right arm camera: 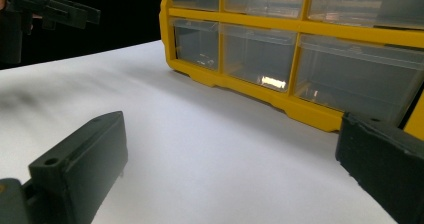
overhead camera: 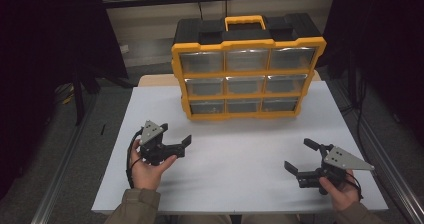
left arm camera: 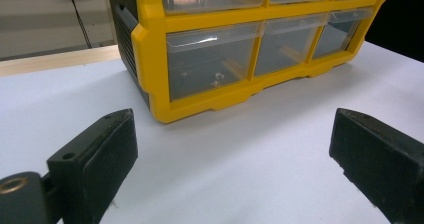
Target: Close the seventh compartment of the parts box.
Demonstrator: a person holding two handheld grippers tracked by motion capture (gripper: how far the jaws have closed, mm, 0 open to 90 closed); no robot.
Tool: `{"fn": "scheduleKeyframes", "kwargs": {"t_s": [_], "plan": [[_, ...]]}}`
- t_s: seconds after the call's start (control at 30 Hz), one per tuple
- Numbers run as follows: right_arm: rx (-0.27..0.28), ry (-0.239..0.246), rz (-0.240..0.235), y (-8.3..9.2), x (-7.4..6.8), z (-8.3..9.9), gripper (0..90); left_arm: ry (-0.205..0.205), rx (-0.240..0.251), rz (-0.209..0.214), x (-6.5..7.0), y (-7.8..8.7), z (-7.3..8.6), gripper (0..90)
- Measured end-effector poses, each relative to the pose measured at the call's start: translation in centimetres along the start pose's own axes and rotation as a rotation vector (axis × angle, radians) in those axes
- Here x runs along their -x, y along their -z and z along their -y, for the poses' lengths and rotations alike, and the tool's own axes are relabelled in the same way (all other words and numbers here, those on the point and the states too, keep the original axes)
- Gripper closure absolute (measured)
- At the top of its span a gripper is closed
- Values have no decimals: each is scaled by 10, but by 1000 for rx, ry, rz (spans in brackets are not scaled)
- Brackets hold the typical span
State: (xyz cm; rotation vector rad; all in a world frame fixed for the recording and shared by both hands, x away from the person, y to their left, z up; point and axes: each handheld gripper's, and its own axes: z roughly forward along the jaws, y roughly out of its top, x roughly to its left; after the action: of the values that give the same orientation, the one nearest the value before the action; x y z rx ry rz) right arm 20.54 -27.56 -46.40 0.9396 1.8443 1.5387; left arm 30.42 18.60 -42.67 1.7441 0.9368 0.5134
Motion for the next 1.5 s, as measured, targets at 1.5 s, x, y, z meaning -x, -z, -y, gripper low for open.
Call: {"fn": "scheduleKeyframes", "kwargs": {"t_s": [1.5], "plan": [[-1,-6,0,-1,-1,0,2,-41,-8,10,-17,32,17,11]]}}
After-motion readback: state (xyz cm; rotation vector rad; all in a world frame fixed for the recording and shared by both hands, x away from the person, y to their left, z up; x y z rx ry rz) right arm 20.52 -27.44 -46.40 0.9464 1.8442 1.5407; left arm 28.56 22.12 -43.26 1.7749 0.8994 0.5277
